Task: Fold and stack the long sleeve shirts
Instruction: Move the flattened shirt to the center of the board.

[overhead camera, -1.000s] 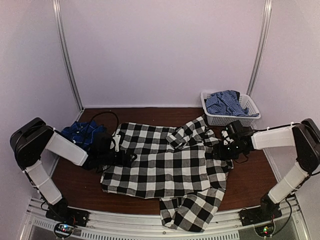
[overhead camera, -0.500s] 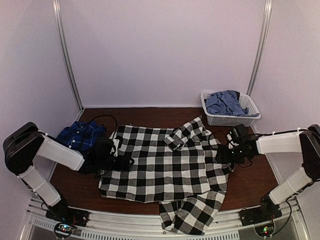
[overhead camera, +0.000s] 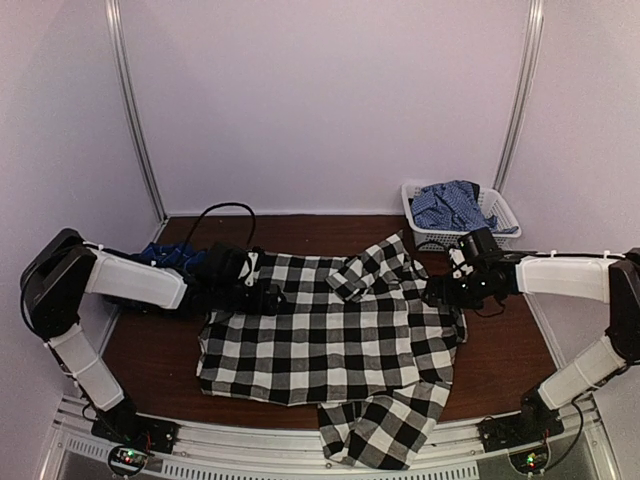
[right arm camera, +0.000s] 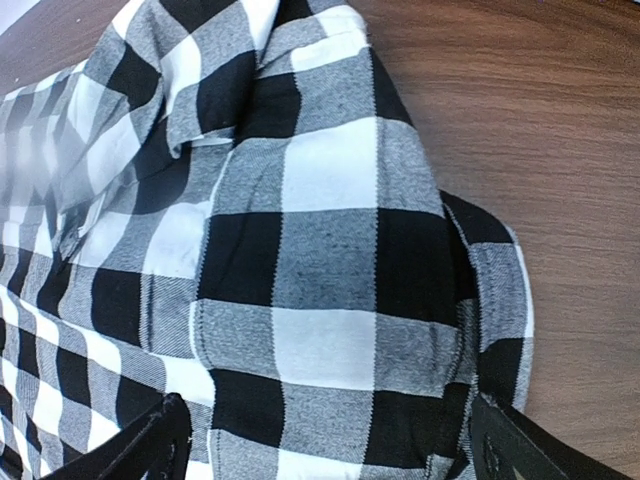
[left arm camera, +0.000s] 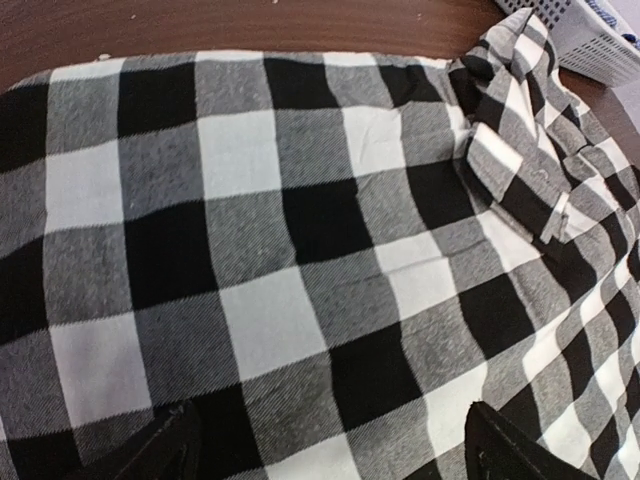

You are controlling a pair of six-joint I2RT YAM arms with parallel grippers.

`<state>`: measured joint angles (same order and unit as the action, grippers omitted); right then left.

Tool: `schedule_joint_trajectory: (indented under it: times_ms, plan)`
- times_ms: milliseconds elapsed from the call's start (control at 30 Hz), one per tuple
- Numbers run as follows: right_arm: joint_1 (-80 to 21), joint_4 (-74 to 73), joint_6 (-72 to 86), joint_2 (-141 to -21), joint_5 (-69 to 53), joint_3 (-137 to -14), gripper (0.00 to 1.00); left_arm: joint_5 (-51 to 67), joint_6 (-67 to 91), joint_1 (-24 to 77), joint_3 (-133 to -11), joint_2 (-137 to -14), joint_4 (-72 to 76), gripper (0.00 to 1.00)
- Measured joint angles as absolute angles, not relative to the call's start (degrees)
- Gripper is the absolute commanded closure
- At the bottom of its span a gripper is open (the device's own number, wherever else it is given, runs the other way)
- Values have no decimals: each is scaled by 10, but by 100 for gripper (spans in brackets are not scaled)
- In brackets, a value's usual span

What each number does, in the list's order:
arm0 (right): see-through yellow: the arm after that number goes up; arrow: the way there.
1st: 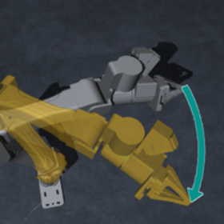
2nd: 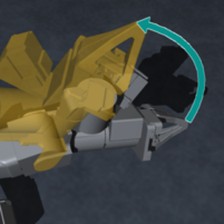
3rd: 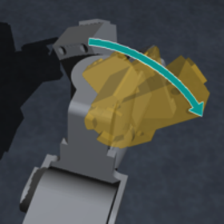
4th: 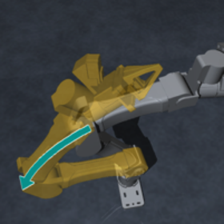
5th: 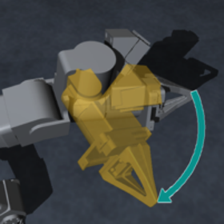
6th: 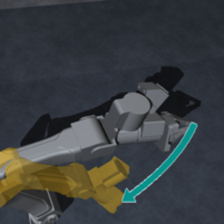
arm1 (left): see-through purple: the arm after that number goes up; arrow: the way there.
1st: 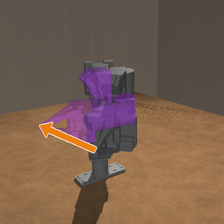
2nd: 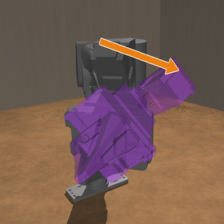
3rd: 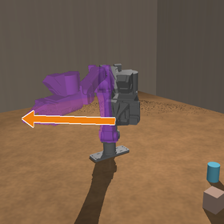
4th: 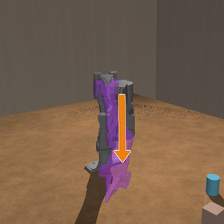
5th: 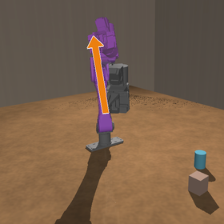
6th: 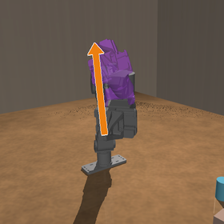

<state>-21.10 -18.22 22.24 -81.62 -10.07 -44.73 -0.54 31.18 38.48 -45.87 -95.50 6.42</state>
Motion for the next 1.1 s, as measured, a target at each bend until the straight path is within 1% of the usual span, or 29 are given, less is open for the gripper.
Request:
schedule_joint_trajectory:
  times_ms: [200,400,567,867,1100]
  plan:
    - [-219,-133,222,-853,-151,-448,3,55,296,362,-522,-995,63,7]
    - [-218,-95,212,-952,-174,-483,3,96,291,330,-530,-1025,58,8]
    - [-206,-78,196,-987,-175,-514,3,114,287,328,-525,-1034,60,8]
    - [-155,-81,162,-1046,-151,-585,3,122,277,330,-535,-1075,102,8]
    - [-155,-111,152,-1031,-137,-586,3,101,266,329,-589,-1118,102,8]
